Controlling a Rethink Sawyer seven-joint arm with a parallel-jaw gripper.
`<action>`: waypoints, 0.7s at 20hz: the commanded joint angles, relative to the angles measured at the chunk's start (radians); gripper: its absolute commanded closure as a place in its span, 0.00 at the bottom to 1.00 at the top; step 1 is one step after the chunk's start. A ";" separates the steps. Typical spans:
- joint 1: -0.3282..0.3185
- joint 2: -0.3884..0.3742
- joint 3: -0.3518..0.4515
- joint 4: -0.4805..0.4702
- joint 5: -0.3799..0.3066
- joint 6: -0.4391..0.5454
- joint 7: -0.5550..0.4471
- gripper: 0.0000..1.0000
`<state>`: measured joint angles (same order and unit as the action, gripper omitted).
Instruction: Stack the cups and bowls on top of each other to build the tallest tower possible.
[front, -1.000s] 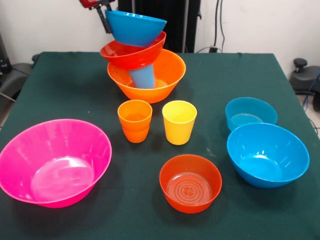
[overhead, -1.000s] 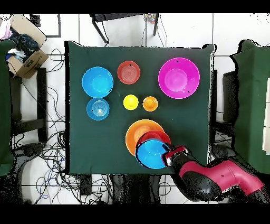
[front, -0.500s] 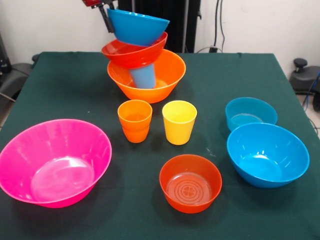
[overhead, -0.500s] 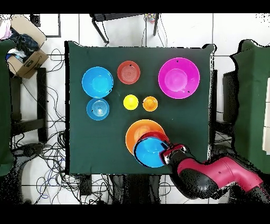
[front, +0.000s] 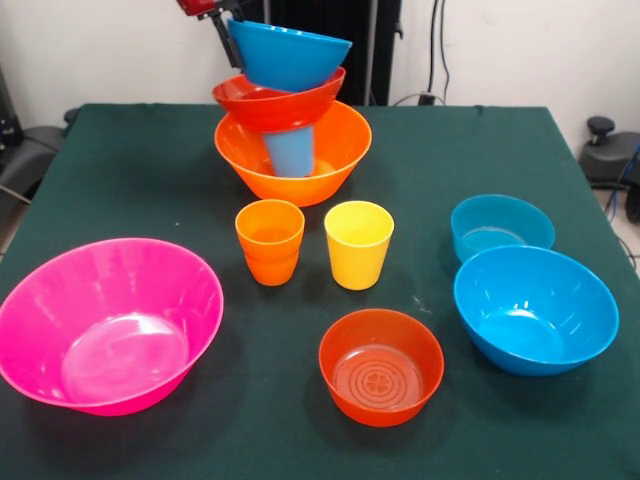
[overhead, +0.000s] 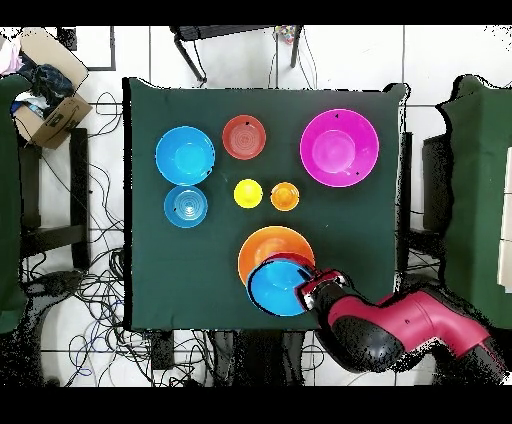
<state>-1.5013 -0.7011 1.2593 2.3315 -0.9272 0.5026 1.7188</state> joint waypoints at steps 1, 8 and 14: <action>0.059 0.027 -0.037 -0.026 -0.041 -0.019 -0.099 1.00; 0.050 0.030 -0.023 -0.031 -0.019 0.006 -0.135 1.00; 0.044 0.023 -0.014 -0.032 -0.009 -0.002 -0.124 1.00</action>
<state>-1.4997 -0.7011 1.2589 2.3315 -0.9274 0.5026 1.7188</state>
